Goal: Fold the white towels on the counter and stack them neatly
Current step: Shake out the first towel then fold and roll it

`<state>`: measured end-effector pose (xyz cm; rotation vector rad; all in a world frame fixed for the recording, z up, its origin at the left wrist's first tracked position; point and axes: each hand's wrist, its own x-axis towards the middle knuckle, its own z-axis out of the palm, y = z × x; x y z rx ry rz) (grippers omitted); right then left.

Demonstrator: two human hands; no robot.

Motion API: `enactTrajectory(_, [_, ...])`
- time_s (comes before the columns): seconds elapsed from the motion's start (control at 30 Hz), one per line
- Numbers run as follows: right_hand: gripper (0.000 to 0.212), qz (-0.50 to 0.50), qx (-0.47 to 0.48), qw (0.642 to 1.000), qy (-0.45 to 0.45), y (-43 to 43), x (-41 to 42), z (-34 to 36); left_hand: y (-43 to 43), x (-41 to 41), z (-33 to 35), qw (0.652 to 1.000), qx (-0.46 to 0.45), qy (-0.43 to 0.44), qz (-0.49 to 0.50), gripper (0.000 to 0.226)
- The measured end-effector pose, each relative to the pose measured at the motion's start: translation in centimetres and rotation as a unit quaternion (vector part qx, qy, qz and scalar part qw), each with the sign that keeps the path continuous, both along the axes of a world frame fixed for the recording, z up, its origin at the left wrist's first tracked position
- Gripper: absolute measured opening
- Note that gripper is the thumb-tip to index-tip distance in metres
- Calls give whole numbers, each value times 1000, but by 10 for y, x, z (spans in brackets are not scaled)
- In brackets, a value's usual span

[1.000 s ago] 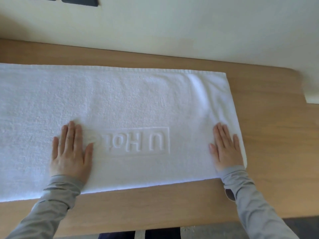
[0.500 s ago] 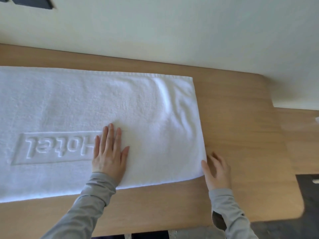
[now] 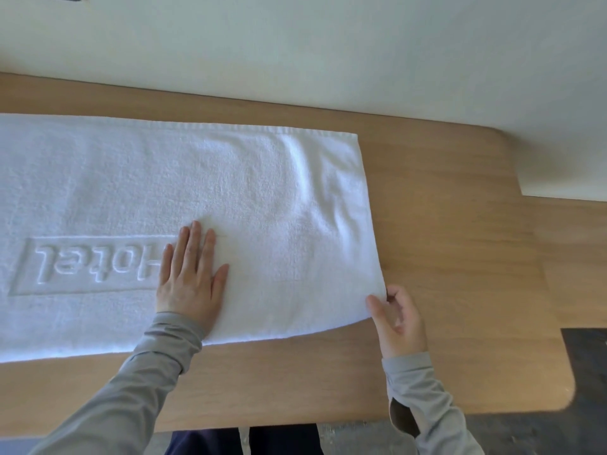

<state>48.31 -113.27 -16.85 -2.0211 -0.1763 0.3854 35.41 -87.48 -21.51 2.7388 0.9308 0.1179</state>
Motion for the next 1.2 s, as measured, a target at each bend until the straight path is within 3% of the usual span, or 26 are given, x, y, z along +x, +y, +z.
enactTrajectory(0.17, [11,45,-101,991,-72,-13,15,2,1,-1,3,1000,-9,11,1,65])
enactTrajectory(0.27, [12,11,-135,991,-22,-19,10,-12,1,-3,1,1000,-15,20,-2,65])
enactTrajectory(0.4, [19,-51,-115,989,73,-17,-1,-29,0,-5,0,999,-16,28,-9,64])
enactTrajectory(0.63, [15,-54,-145,985,81,-9,8,-30,0,-4,-4,1000,-5,28,-13,62])
enactTrajectory(0.9, [10,-63,-43,982,171,47,93,-18,1,-5,-12,1000,8,13,-19,60])
enactTrajectory(0.97, [8,-38,-39,985,163,66,118,-17,1,-5,-12,1000,10,7,-20,60])
enactTrajectory(1.07, [23,-2,-78,988,135,92,149,-18,0,-4,-11,1000,15,-3,-23,59])
enactTrajectory(1.2, [16,7,-156,987,35,106,171,-18,0,-5,-11,1000,17,-9,-24,59])
